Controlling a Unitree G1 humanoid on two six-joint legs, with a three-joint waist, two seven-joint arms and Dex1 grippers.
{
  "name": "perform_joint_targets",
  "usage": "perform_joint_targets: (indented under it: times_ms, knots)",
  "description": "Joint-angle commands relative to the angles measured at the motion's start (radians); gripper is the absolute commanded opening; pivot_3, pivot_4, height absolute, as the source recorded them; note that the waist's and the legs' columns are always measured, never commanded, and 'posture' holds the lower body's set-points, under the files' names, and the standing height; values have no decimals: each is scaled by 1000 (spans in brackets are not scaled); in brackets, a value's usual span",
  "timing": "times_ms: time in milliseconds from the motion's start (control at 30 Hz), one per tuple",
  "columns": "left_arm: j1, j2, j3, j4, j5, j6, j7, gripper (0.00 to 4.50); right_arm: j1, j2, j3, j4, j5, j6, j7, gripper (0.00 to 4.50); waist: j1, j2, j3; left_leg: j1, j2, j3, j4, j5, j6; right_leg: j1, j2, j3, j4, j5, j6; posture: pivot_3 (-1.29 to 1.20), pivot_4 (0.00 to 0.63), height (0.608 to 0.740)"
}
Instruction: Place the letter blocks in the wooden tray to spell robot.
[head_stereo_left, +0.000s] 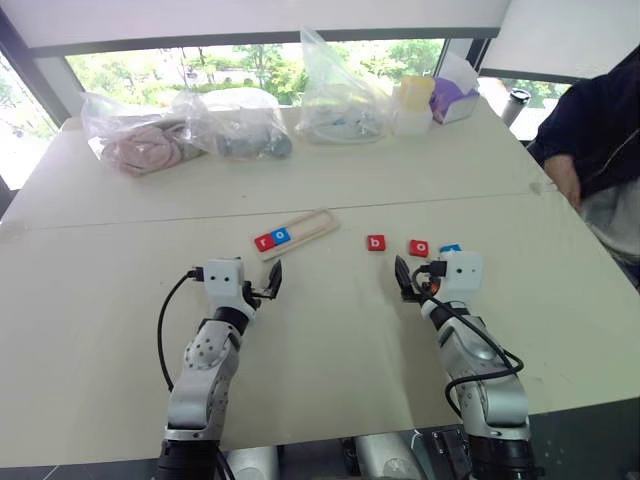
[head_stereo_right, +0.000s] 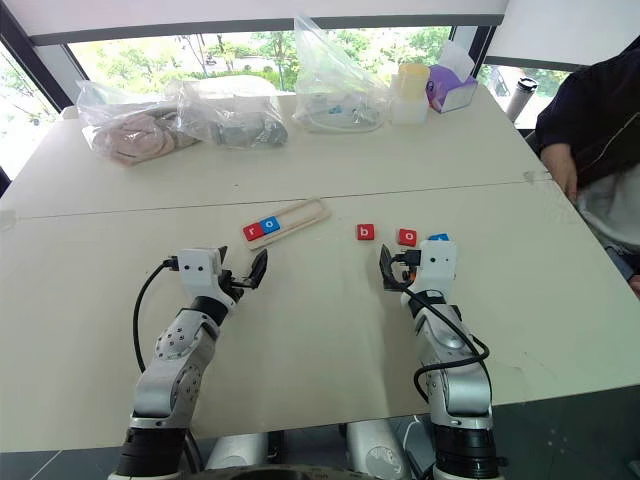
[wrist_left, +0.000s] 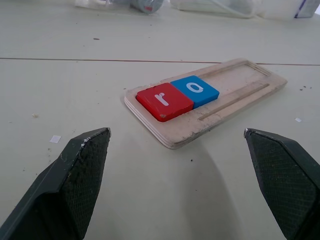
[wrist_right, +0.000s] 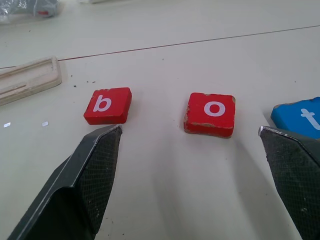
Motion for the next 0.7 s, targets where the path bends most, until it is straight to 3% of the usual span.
perform_joint_targets:
  times_ms: [33, 700]
  knots:
    - [-12, 11, -12, -40, 6, -12, -7, 4500, -6, 2, 4, -45, 0, -13, -1, 4438, 0, 0, 0, 0, 0, 0, 0, 0, 0, 0, 0, 0, 0, 0, 0, 0, 150, 740]
    - [40, 30, -6, -116, -23, 16, -32, 4500, 36, -42, 23, -107, -6, 0, 36, 4438, 0, 0, 0, 0, 0, 0, 0, 0, 0, 0, 0, 0, 0, 0, 0, 0, 150, 740]
